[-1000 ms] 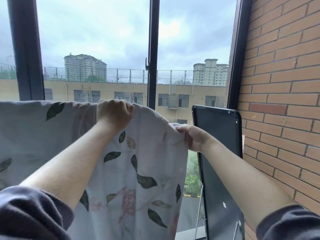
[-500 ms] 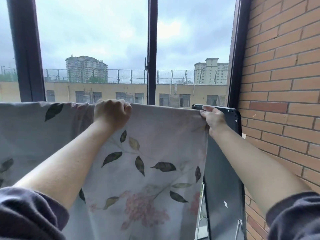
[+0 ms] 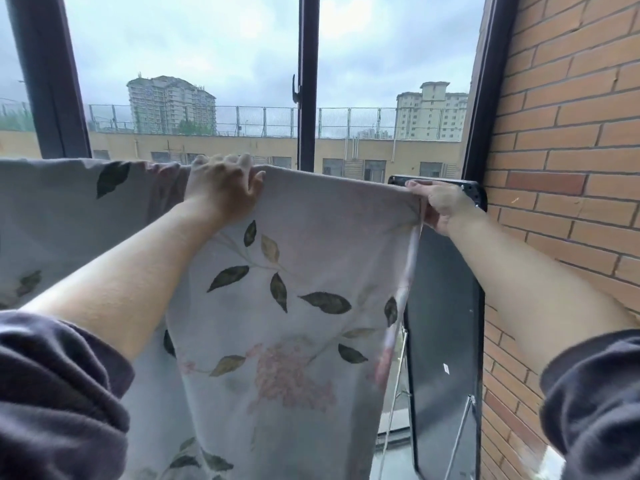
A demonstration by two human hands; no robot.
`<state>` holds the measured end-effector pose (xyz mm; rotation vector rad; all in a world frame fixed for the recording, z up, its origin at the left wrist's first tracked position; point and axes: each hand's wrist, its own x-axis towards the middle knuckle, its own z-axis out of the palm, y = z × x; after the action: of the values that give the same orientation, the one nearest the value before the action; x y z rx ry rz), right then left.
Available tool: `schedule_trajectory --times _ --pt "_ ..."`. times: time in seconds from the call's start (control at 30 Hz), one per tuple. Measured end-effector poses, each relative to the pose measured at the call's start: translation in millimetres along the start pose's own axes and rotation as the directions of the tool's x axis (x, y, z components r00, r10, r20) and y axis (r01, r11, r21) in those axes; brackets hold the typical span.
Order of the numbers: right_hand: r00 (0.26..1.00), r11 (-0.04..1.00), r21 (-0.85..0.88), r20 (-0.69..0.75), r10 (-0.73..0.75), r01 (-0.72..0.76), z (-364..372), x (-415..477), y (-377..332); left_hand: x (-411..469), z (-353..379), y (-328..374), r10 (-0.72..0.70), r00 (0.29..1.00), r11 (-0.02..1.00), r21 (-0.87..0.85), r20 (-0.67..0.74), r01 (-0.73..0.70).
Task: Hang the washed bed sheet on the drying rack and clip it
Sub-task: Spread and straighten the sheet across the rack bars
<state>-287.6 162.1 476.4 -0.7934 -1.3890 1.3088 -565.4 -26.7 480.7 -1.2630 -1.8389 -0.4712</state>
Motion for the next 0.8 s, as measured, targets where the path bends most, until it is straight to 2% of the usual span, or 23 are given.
schedule_trajectory --times 0.1,0.17,0.27,0.37,0.5,0.57,0.7,0.8 --pt "0.983 0.996 -0.021 -0.161 -0.088 0.086 -10 24 -19 0 -10 -12 -0.029 0.999 0.999 -0.022 0.025 0.03" --pt "0.972 0.99 -0.092 -0.197 -0.127 0.111 -17 30 -16 -4 -12 -22 -0.055 0.998 0.998 -0.012 0.017 0.055" --pt "0.998 0.983 -0.179 -0.048 -0.043 0.034 -20 12 6 -9 -12 -26 -0.051 0.999 0.999 0.002 -0.001 0.051" --pt "0.992 0.94 -0.341 0.103 0.067 -0.029 -21 -2 24 -10 -13 -27 -0.074 0.997 0.997 -0.001 0.015 0.074" --pt "0.992 0.893 -0.44 -0.039 -0.123 0.093 -17 5 25 -14 -9 -27 -0.104 0.994 0.995 0.0 0.045 0.104" --pt "0.986 0.866 -0.486 -0.05 -0.158 0.114 -11 -3 38 -24 -2 -17 -0.131 0.991 0.991 0.023 0.041 0.13" --pt "0.996 0.867 -0.49 0.046 -0.08 0.093 3 -41 91 -65 15 6 -0.129 0.987 0.978 -0.175 -0.097 0.11" --pt "0.997 0.911 -0.409 0.077 -0.018 0.048 7 -74 147 -116 37 25 -0.094 0.993 0.976 -0.201 -0.067 0.079"
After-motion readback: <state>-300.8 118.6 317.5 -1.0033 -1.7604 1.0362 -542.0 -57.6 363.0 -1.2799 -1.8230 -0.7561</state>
